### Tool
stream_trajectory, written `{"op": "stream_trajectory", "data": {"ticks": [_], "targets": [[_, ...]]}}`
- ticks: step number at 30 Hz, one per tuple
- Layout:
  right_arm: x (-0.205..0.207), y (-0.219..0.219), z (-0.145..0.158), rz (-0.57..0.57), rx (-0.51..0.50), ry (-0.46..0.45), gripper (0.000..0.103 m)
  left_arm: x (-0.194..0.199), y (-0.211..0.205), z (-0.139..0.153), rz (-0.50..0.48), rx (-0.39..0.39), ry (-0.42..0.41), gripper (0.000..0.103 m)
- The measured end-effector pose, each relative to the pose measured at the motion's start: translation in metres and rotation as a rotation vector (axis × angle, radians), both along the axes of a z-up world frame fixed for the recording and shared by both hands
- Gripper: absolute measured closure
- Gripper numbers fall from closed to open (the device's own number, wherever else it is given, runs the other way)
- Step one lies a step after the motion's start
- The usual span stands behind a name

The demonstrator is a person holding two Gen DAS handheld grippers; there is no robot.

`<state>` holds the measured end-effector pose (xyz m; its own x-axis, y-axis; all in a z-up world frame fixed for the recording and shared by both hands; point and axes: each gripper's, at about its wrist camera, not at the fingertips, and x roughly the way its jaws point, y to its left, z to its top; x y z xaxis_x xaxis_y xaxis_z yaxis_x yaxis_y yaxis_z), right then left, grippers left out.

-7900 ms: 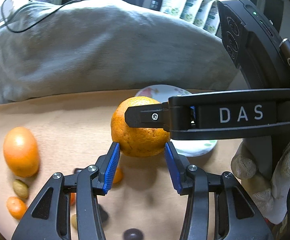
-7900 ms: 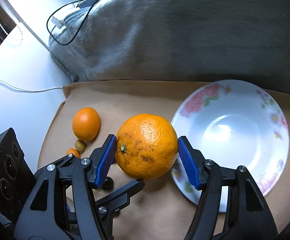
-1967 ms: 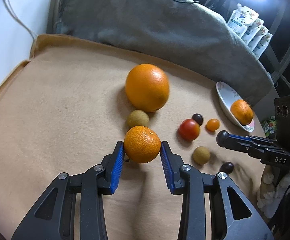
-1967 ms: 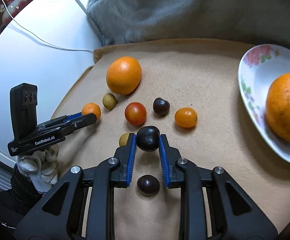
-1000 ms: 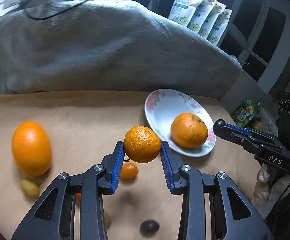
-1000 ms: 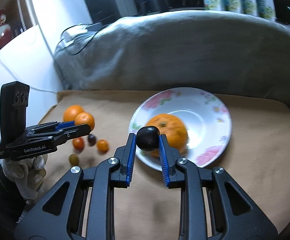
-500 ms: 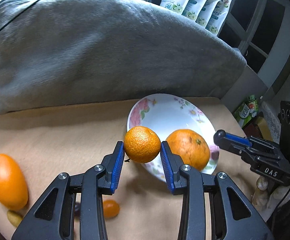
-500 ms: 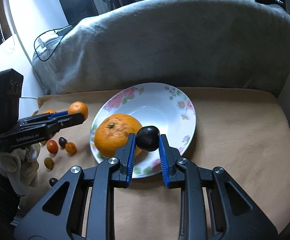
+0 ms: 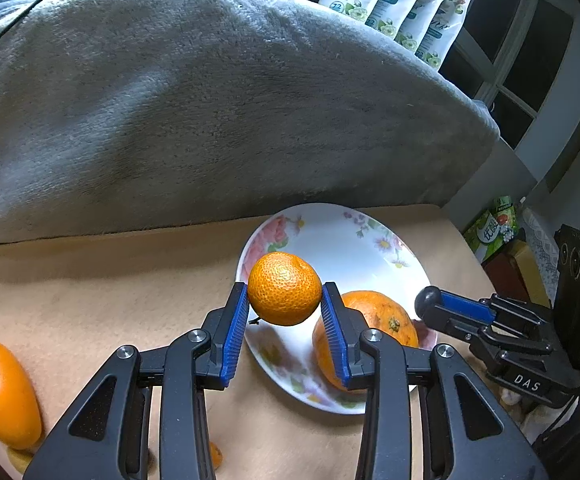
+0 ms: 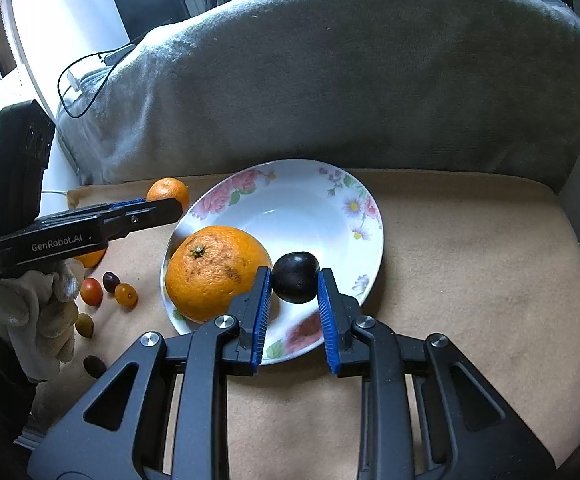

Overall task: Organize fruits
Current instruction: 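Open the right tool over the plate while the left tool releases the tangerine there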

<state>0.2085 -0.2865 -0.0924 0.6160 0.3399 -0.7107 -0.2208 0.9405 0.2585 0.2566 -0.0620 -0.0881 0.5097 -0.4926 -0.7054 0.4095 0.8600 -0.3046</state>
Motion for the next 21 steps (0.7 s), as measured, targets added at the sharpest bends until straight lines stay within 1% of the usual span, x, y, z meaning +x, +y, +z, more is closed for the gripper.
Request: {"op": "stream_trajectory", "data": {"ticks": [2,3,4,5,6,9,11,12,13,14,15,21], "targets": [[0.0,0.0,-0.001,0.0,-0.001,0.001,0.075,0.001,-0.003,0.002,0.002,-0.002,-0.003,0.064],[0.0,0.0,0.0,0.0,-0.001,-0.002,0.065,0.001,-0.003,0.003,0.002,-0.003,-0.005,0.064],[-0.001,0.0,0.001,-0.005,-0.004,-0.01,0.047,0.001,-0.003,0.004,0.002,-0.002,-0.009,0.061],[-0.001,0.0,0.001,-0.007,-0.005,-0.017,0.04,0.001,-0.003,0.005,0.002,0.0,-0.013,0.058],[-0.002,0.0,0.003,-0.011,-0.006,-0.028,0.033,0.001,-0.003,0.006,0.004,0.003,-0.017,0.056],[-0.004,0.001,0.006,-0.007,-0.007,-0.039,0.033,0.0,0.0,0.008,0.008,0.0,-0.02,0.053],[-0.005,0.002,0.007,-0.001,-0.011,-0.04,0.03,0.0,0.001,0.009,0.014,0.0,-0.023,0.042],[-0.006,0.004,0.008,0.002,-0.017,-0.045,0.024,-0.001,0.002,0.01,0.017,0.0,-0.026,0.04],[-0.007,0.005,0.009,0.001,-0.021,-0.051,0.018,-0.002,0.002,0.011,0.02,0.003,-0.03,0.035],[-0.008,0.006,0.01,-0.001,-0.026,-0.059,0.016,-0.002,0.003,0.011,0.025,0.009,-0.035,0.028],[-0.009,0.007,0.011,-0.002,-0.031,-0.066,0.013,-0.003,0.003,0.012,0.033,0.017,-0.04,0.025],[-0.013,0.01,0.017,-0.02,-0.052,-0.082,0.01,-0.009,0.005,0.02,0.05,0.041,-0.068,0.024]]}}
